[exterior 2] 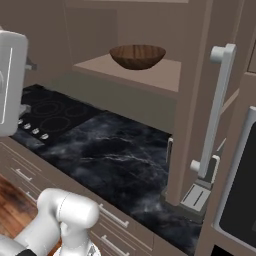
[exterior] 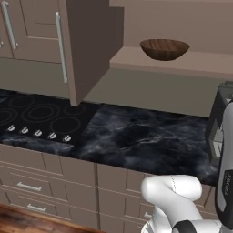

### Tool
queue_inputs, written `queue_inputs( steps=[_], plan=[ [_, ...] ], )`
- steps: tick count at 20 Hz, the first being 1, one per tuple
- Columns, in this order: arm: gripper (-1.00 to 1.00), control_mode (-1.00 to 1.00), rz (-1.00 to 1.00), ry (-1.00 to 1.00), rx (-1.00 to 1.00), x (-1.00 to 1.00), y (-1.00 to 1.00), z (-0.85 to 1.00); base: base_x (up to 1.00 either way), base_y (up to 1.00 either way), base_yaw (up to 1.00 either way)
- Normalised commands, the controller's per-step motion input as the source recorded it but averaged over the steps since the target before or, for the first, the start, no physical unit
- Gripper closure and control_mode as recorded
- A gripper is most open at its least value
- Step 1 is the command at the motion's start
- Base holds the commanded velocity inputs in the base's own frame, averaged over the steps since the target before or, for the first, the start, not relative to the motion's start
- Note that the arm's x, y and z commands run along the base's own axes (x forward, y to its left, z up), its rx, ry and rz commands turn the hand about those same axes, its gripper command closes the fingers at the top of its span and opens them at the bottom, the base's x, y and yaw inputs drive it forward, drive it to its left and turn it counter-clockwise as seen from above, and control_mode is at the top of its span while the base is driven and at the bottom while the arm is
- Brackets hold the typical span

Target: Move the bowls from the cabinet to the plates on the dining table.

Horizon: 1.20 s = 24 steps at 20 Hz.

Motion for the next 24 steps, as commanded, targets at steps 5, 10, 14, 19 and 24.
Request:
queue_inputs(
  steps=[5, 10, 14, 19, 24],
  plan=[
    [-1.00, 1.00, 0.00, 0.00, 0.00, 0.00, 0.00, 0.00, 0.96, -0.12, 0.05],
    [-1.00, 1.00, 0.00, 0.00, 0.00, 0.00, 0.00, 0.00, 0.83, -0.28, 0.05],
    [-1.00, -1.00, 0.04, -0.02, 0.01, 0.32, -0.11, -0.07, 0.36, -0.14, 0.03],
    [-1.00, -1.00, 0.19, -0.05, 0.01, 0.54, -0.14, -0.08, 0.00, 0.00, 0.00],
    [-1.00, -1.00, 0.27, -0.06, 0.00, 0.43, -0.13, -0.01, 0.00, 0.00, 0.00]
  ],
)
